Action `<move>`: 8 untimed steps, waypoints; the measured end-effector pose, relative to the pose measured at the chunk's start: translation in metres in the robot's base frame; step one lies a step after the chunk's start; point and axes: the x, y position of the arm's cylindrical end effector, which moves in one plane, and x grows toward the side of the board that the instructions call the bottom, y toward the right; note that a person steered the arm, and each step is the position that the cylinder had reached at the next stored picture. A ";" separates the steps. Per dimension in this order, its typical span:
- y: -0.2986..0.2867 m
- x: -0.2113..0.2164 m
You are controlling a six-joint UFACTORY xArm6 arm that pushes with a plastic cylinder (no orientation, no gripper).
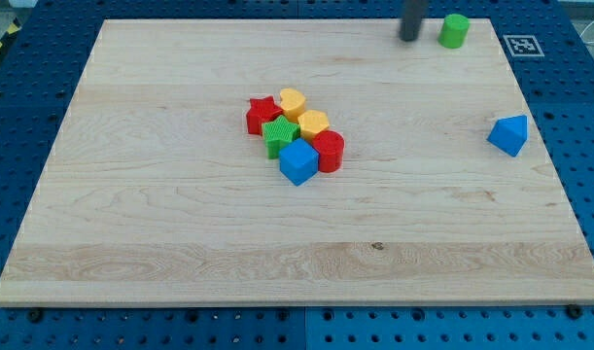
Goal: Slide the green circle closer to the red circle
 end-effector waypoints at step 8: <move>0.052 -0.059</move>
